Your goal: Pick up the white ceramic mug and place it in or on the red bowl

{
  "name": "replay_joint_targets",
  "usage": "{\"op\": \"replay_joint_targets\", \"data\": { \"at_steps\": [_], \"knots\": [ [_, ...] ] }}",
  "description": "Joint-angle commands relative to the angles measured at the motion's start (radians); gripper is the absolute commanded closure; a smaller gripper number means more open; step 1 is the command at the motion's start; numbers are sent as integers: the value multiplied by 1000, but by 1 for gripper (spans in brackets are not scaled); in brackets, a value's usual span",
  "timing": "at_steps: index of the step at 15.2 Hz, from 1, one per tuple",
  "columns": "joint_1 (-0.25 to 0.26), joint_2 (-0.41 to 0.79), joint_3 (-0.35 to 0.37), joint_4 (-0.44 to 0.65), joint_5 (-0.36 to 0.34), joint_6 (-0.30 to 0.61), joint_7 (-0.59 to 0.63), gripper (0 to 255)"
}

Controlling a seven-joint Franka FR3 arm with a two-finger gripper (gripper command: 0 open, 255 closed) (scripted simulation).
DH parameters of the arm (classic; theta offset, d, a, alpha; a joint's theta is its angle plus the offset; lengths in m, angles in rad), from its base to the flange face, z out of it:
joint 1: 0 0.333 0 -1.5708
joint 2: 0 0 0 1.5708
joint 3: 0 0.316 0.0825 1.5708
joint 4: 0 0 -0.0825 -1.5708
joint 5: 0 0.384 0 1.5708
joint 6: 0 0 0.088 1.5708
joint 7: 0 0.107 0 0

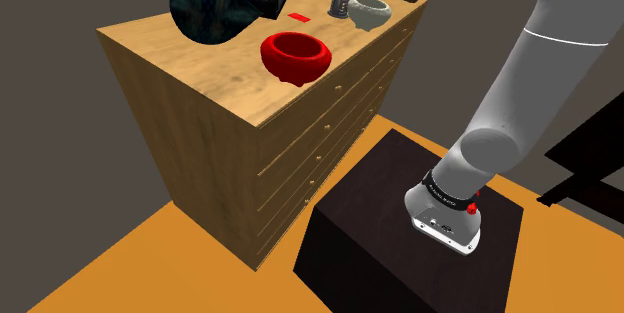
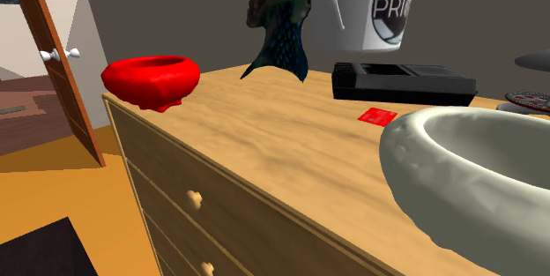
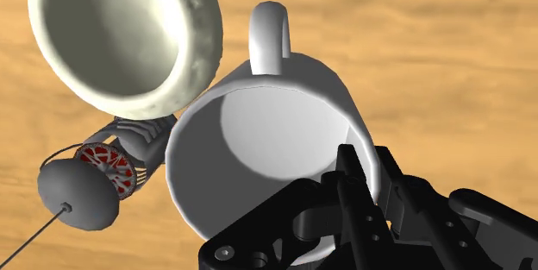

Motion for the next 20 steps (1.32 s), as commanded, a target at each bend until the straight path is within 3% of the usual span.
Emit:
{"op": "replay_joint_targets", "data": {
  "at_steps": [1,4,11,20],
  "knots": [
    [-3,12,-1,45,3,-33,-3,255],
    [-6,28,-2,100,7,-73,-6,255],
    [93,-157,64,-120,-45,-39,152,255],
    [191,-307,178,-273,-66,-46,362,255]
  ]
}}
